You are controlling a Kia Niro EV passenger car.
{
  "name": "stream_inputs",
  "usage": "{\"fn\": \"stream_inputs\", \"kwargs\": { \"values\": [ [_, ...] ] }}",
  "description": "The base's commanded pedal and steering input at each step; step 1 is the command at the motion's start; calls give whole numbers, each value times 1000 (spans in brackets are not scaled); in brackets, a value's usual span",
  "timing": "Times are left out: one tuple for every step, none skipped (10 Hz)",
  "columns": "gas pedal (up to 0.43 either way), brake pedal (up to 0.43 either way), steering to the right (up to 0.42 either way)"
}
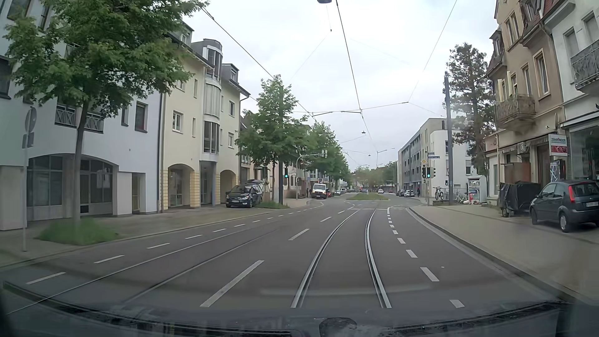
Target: Follow the waypoints while adhering to traffic rules and regulations
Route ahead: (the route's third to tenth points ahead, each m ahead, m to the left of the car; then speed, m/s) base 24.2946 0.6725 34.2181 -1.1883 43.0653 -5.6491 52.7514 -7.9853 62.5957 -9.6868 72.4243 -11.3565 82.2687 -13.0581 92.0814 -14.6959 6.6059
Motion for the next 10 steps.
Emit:
{"fn": "stream_inputs", "kwargs": {
  "values": [
    [98, 0, 59],
    [98, 0, 53],
    [98, 0, 53],
    [87, 0, 54],
    [87, 0, 54],
    [87, 0, 53],
    [87, 0, 52],
    [87, 0, 52],
    [87, 0, 52],
    [87, 0, 53]
  ]
}}
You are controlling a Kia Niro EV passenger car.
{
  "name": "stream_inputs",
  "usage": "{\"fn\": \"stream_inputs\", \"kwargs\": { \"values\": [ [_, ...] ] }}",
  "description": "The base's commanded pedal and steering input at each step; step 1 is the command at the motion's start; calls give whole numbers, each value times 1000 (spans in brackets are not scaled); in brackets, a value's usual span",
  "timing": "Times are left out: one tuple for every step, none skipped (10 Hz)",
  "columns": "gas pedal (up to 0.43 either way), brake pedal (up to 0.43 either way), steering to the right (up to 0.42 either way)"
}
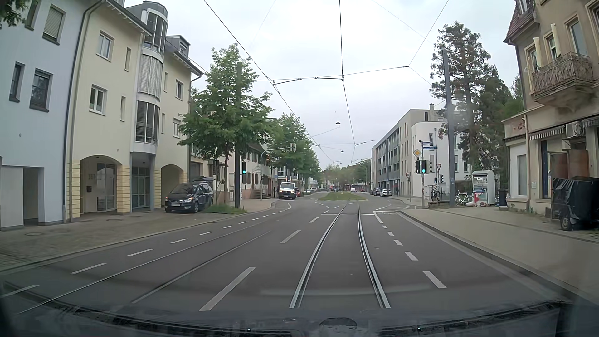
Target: Follow the waypoints while adhering to traffic rules and regulations
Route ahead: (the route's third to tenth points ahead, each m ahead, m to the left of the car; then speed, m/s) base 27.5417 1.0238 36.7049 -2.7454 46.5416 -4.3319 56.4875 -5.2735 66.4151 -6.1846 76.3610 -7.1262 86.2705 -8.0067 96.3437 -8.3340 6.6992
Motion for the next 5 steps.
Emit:
{"fn": "stream_inputs", "kwargs": {
  "values": [
    [87, 0, 53],
    [87, 0, 52],
    [87, 0, 51],
    [87, 0, 51],
    [87, 0, 49]
  ]
}}
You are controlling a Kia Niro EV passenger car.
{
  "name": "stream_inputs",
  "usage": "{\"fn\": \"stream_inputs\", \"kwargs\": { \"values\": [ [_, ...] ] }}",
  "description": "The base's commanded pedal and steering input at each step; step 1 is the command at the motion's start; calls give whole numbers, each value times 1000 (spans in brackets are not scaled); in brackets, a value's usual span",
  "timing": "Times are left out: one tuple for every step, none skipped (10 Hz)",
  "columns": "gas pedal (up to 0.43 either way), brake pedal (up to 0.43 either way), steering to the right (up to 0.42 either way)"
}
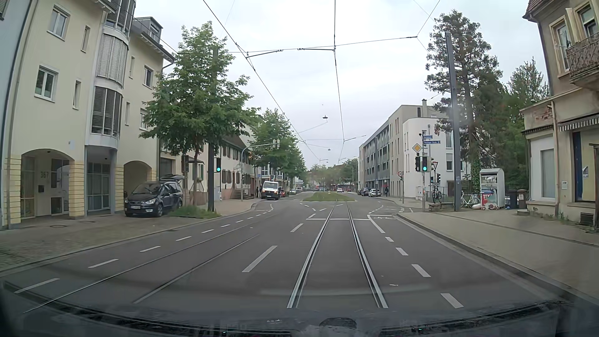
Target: Follow the waypoints while adhering to traffic rules and regulations
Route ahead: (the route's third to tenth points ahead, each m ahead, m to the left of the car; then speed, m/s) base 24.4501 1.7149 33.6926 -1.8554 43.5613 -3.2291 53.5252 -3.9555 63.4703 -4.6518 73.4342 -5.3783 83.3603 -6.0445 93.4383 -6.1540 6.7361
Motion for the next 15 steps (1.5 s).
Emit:
{"fn": "stream_inputs", "kwargs": {
  "values": [
    [87, 0, 40],
    [87, 0, 31],
    [87, 0, 25],
    [87, 0, 26],
    [87, 0, 28],
    [87, 0, 26],
    [87, 0, 26],
    [87, 0, 26],
    [87, 0, 28],
    [87, 0, 28],
    [87, 0, 28],
    [87, 0, 28],
    [79, 0, 28],
    [79, 0, 28],
    [67, 0, 28]
  ]
}}
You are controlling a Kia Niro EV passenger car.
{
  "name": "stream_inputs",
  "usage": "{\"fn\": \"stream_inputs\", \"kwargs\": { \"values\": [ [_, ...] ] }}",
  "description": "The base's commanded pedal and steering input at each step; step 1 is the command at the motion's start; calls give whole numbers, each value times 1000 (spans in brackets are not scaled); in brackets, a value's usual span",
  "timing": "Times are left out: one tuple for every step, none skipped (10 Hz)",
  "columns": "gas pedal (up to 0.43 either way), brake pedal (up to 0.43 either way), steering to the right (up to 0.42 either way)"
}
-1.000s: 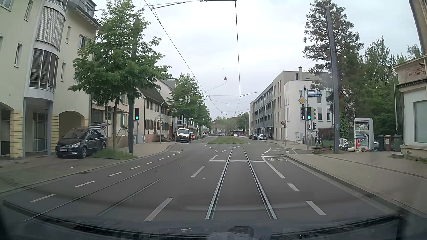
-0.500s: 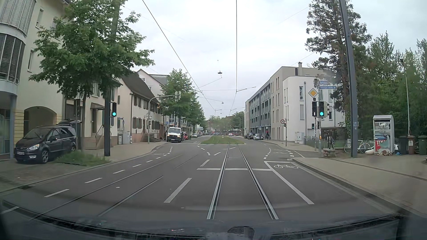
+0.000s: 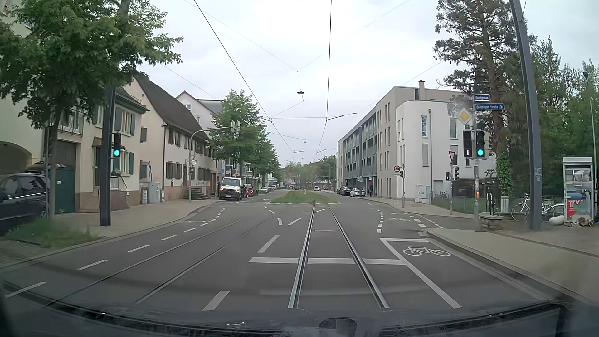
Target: Follow the waypoints while adhering to traffic rules and regulations
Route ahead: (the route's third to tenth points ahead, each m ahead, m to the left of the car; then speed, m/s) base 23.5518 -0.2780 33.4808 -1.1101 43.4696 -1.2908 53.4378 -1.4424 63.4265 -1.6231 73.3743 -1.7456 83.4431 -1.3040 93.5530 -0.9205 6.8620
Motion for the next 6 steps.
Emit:
{"fn": "stream_inputs", "kwargs": {
  "values": [
    [67, 0, 28],
    [59, 0, 28],
    [59, 0, 29],
    [59, 0, 31],
    [59, 0, 34],
    [59, 0, 35]
  ]
}}
